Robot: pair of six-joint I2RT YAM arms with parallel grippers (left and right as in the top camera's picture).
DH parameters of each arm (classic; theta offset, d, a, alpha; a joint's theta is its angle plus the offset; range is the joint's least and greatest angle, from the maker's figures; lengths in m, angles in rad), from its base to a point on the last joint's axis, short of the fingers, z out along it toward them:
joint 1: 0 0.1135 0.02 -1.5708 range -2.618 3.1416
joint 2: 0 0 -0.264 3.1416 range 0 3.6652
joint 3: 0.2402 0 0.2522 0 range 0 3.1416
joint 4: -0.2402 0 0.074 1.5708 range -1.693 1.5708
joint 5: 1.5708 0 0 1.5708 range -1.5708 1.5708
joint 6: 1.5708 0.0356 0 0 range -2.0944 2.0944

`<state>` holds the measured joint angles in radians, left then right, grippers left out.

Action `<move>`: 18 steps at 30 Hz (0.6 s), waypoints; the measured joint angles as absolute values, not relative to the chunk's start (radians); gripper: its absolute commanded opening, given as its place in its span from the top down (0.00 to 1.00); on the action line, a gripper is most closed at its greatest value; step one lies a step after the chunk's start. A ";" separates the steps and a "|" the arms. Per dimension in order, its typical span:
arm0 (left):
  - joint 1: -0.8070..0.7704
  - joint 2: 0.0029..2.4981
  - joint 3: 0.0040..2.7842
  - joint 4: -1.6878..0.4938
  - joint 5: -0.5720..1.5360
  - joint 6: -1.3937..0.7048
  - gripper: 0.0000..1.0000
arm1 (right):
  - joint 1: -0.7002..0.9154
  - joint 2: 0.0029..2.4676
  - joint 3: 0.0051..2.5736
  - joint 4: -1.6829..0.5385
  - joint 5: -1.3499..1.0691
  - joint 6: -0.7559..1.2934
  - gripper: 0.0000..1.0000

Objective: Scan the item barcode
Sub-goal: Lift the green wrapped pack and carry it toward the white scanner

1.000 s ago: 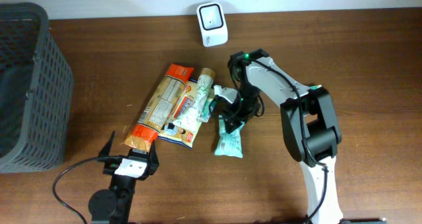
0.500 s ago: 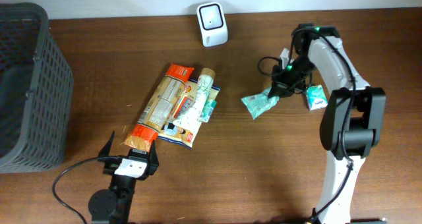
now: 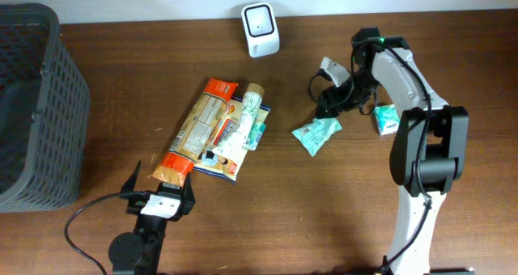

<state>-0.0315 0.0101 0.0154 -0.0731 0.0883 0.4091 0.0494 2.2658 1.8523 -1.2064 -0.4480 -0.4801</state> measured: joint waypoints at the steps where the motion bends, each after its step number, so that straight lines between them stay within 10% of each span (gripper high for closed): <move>1: -0.031 0.010 0.015 -0.073 0.088 0.409 0.01 | 0.051 2.267 1.847 -1.230 -0.449 -0.481 0.71; 7: -0.031 0.010 0.015 -0.073 0.088 0.409 0.01 | 0.050 2.285 1.736 -1.213 -0.480 -0.457 0.72; 12: -0.031 0.010 0.015 -0.073 0.088 0.409 0.01 | 0.049 2.285 1.715 -1.244 -0.491 -0.287 0.32; 15: -0.031 0.010 0.016 -0.073 0.088 0.409 0.01 | 0.049 2.284 1.735 -1.239 -0.490 -0.263 0.32; 18: -0.031 0.010 0.015 -0.073 0.088 0.409 0.01 | 0.048 2.287 1.774 -1.210 -0.468 -0.260 0.54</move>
